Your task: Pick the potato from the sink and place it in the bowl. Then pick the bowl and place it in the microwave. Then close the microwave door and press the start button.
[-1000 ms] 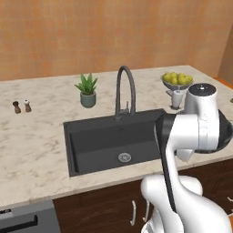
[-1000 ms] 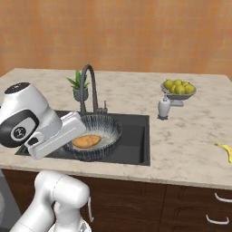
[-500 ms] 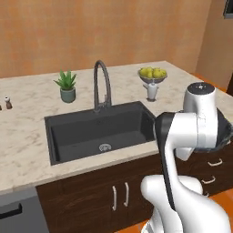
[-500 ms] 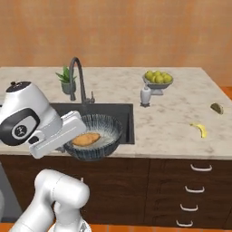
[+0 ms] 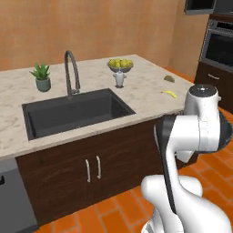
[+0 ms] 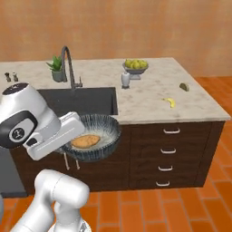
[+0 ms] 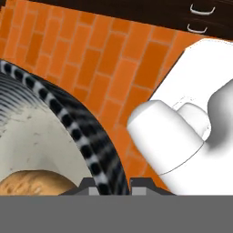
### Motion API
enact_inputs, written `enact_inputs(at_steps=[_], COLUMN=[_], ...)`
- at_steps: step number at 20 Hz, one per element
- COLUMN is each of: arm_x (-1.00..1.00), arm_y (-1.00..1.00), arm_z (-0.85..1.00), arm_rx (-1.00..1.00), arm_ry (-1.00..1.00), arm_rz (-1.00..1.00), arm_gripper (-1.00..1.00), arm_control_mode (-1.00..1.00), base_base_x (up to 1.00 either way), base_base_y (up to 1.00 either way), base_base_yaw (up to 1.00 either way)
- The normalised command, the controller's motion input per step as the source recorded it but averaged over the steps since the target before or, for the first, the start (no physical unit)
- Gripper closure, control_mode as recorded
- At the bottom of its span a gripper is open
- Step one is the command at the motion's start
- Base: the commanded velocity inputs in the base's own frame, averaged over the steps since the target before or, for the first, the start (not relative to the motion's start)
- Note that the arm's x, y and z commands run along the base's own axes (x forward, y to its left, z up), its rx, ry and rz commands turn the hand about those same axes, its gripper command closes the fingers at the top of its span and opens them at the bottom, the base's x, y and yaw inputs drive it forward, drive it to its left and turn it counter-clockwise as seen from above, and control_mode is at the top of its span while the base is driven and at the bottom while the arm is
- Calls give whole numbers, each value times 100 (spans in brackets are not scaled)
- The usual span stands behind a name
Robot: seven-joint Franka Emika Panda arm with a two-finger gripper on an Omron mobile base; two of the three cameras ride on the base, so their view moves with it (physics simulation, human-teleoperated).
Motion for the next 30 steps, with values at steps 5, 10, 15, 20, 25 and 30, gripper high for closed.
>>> enact_inputs(at_steps=[5, 10, 15, 20, 25, 30], arm_x=[0, 0, 0, 0, 0, 0], arm_y=[0, 0, 0, 0, 0, 0], arm_z=[0, 0, 0, 0, 0, 0], arm_rx=[0, 0, 0, 0, 0, 0], arm_ry=[0, 0, 0, 0, 0, 0], arm_rz=[0, 0, 0, 0, 0, 0], arm_gripper=[100, 100, 100, 100, 100, 100], arm_control_mode=[100, 100, 100, 100, 100, 100], base_base_x=[-1, 3, 18, 17, 30, 40], base_base_y=[-85, -70, -74, -71, -37, -16], base_base_yaw=[-55, -47, -29, -27, -13, -10])
